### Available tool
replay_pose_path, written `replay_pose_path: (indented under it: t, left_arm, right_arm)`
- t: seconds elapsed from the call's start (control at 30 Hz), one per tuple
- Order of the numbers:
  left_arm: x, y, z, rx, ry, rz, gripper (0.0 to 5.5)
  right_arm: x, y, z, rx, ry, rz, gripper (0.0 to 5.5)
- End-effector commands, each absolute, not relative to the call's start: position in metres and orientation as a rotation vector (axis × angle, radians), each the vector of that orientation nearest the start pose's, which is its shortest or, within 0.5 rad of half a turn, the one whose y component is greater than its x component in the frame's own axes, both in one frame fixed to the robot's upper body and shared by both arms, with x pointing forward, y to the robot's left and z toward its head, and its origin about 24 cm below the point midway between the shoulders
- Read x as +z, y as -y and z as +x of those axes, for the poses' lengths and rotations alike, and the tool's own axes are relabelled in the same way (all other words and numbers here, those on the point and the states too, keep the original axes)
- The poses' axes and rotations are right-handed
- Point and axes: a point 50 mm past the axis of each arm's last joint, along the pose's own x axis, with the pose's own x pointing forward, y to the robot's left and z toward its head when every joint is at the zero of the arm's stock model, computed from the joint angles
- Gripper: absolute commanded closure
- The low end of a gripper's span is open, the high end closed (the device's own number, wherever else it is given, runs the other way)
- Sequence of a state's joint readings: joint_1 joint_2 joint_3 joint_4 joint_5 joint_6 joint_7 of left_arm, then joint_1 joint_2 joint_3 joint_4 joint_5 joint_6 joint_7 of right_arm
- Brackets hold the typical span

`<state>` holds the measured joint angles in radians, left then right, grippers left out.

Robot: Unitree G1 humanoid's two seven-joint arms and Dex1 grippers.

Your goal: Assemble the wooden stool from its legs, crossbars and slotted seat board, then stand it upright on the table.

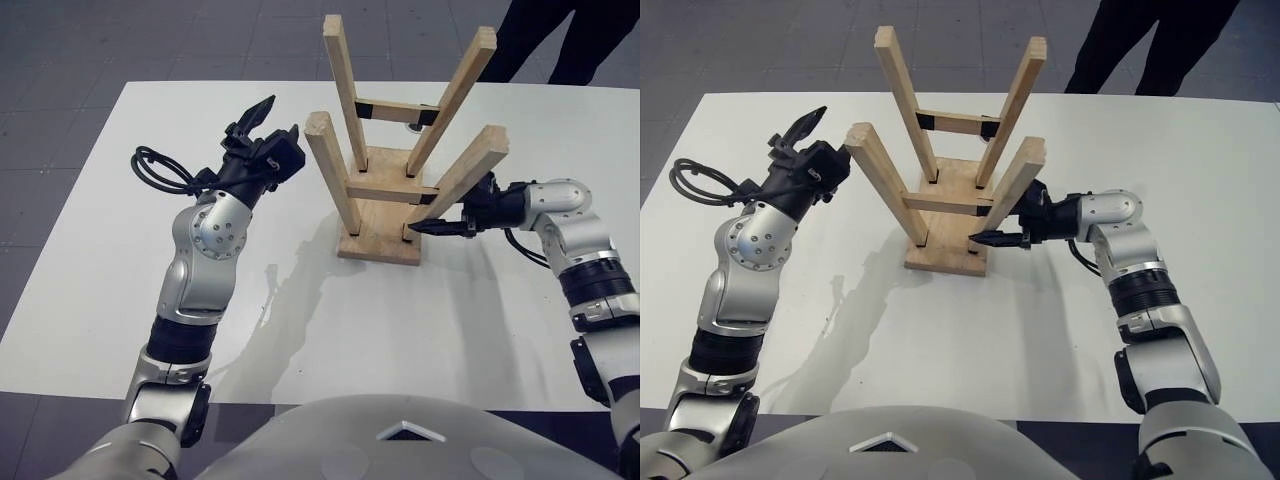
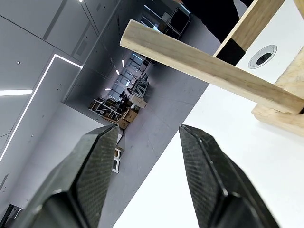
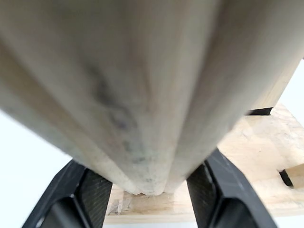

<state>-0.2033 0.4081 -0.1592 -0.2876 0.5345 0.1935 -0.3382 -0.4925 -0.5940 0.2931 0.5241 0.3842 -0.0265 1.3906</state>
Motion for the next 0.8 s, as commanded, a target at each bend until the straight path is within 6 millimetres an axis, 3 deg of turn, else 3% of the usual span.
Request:
replay_pose_path:
  t: [0.03, 0.53, 0.8]
  left_arm:
    - [0.129, -0.159, 0.272, -0.333, 0.152, 0.983, 3.14]
    - [0.122, -0.162, 0.269, -0.328, 0.125, 0.99, 3.14]
    - [0.116, -0.162, 0.267, -0.336, 0.108, 0.995, 3.14]
  right_arm:
    - [0.034, 0.199, 0.269, 1.5, -0.513, -0.104, 3.47]
    - [0.061, 0.185, 0.282, 1.44, -0.456, -0.153, 3.47]
    - [0.089, 0.178, 0.295, 1.405, -0.385, -0.085, 1.98]
